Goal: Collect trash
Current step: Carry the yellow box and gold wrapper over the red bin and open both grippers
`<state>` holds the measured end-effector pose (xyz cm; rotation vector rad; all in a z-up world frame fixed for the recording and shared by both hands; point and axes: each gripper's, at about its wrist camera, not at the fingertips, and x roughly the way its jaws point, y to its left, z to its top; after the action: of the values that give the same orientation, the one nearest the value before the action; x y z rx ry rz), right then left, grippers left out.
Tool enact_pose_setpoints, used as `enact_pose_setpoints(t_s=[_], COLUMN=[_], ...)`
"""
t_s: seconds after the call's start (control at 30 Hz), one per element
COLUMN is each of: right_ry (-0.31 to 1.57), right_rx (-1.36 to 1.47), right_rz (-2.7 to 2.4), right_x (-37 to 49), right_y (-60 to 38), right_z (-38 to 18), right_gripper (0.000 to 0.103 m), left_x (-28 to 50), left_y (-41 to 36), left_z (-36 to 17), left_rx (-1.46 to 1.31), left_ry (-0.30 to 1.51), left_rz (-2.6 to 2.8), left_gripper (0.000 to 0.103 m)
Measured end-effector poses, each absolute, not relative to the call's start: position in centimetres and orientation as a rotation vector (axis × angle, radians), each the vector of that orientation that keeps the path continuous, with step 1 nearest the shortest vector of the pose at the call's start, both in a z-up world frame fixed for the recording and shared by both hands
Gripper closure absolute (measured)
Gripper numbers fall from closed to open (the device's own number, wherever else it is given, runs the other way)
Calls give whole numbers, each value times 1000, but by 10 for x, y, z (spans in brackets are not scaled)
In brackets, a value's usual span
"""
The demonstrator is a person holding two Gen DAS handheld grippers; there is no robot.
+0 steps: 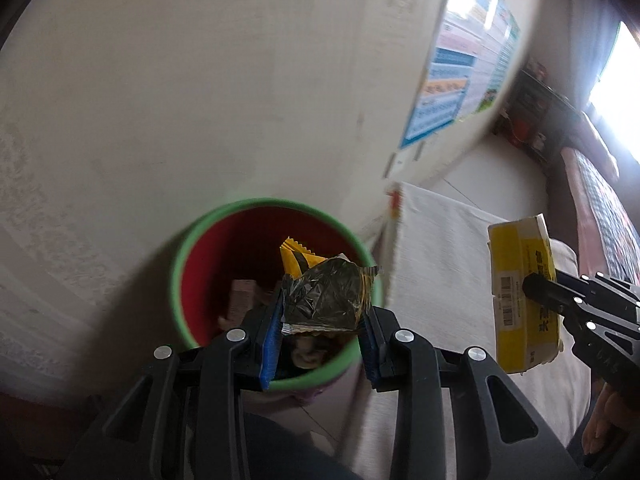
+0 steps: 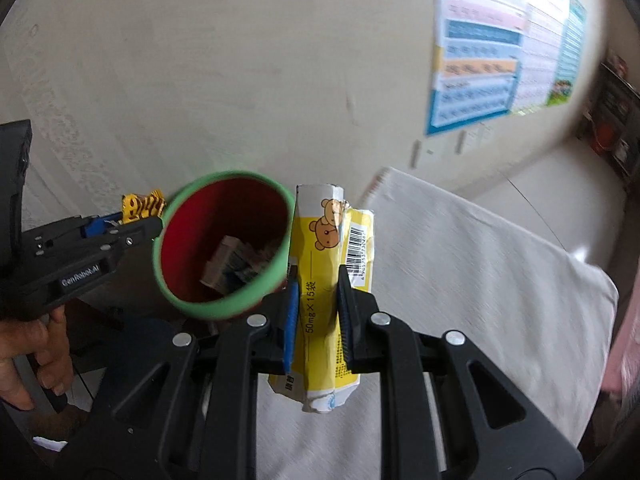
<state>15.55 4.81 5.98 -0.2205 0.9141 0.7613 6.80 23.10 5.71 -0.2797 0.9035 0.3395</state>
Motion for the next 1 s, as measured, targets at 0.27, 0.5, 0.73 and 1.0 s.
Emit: enact_pose_setpoints(t_s=[0.27, 0.5, 0.73, 1.0], right_ry=[913, 915, 946, 966], right_rx=[-248, -262, -294, -330], right_rz=[855, 916, 929, 905], right_x=[162, 170, 177, 177], right_y=[113, 155, 186, 200], right_z=[55, 45, 30, 17], right_gripper=[85, 85, 85, 53], left_x=[65, 69, 77, 80], left_y=[277, 313, 333, 338], left_z=[48, 35, 21, 9], left_rx=[-314, -413, -467, -487], left_ry=[913, 902, 897, 897], left_rz=[385, 367, 339, 329], left_gripper=[72, 70, 66, 35])
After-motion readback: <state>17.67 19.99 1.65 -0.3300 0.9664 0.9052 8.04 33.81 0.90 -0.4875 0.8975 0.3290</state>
